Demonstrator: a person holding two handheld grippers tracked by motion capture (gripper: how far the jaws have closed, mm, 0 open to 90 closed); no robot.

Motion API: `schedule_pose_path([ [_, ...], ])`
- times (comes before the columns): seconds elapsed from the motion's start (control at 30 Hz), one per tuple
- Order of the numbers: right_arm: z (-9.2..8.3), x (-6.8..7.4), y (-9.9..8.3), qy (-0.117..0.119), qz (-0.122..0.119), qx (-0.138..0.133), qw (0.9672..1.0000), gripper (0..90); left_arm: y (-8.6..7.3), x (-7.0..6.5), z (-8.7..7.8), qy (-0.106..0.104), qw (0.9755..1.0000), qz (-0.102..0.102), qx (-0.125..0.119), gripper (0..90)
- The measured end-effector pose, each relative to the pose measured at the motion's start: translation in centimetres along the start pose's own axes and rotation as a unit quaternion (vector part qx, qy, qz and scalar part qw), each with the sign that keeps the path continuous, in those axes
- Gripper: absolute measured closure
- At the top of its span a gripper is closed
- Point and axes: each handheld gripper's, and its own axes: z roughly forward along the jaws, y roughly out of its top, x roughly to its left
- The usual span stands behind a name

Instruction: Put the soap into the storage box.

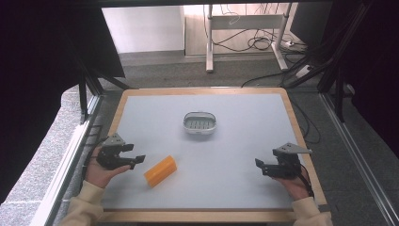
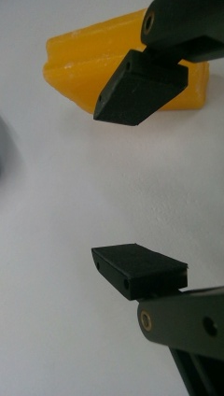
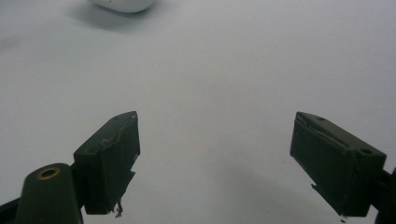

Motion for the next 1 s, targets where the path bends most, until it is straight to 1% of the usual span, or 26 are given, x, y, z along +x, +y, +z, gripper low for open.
schedule_pose_path([
  [0.13, 0.0, 0.1, -0.1, -0.002, 0.002, 0.001, 1.0, 16.3, 0.0, -0.1, -0.2, 0.0, 1.0, 0.001, -0.002, 29.4],
  [0.2, 0.0, 0.2, -0.1, 0.002, 0.005, -0.004, 1.0, 16.5, 0.1, -0.2, -0.5, 0.004, 1.0, 0.003, -0.006, 31.6],
  [0.23, -0.1, 0.3, -0.1, 0.006, 0.002, -0.008, 1.0, 16.9, 0.1, -0.2, -0.6, 0.005, 1.0, 0.003, -0.007, 31.6],
  [0.47, 0.0, 0.4, -0.1, 0.009, -0.003, -0.007, 0.9999, 16.8, 0.5, -0.5, -1.0, -0.001, 0.9999, 0.013, 0.0, 31.7],
  [0.67, 0.1, 0.4, -0.2, 0.006, -0.004, -0.002, 1.0, 16.8, 0.6, -0.7, -1.3, -0.006, 0.9999, 0.015, 0.0, 31.6],
  [0.77, 0.0, 0.5, -0.1, 0.008, -0.005, -0.002, 1.0, 16.8, 0.7, -0.8, -1.4, 0.003, 0.9997, 0.022, 0.007, 32.0],
  [1.0, 0.1, 0.5, -0.2, 0.007, -0.009, 0.0, 0.9999, 16.9, 0.9, -1.0, -1.7, -0.004, 0.9997, 0.023, 0.006, 32.5],
])
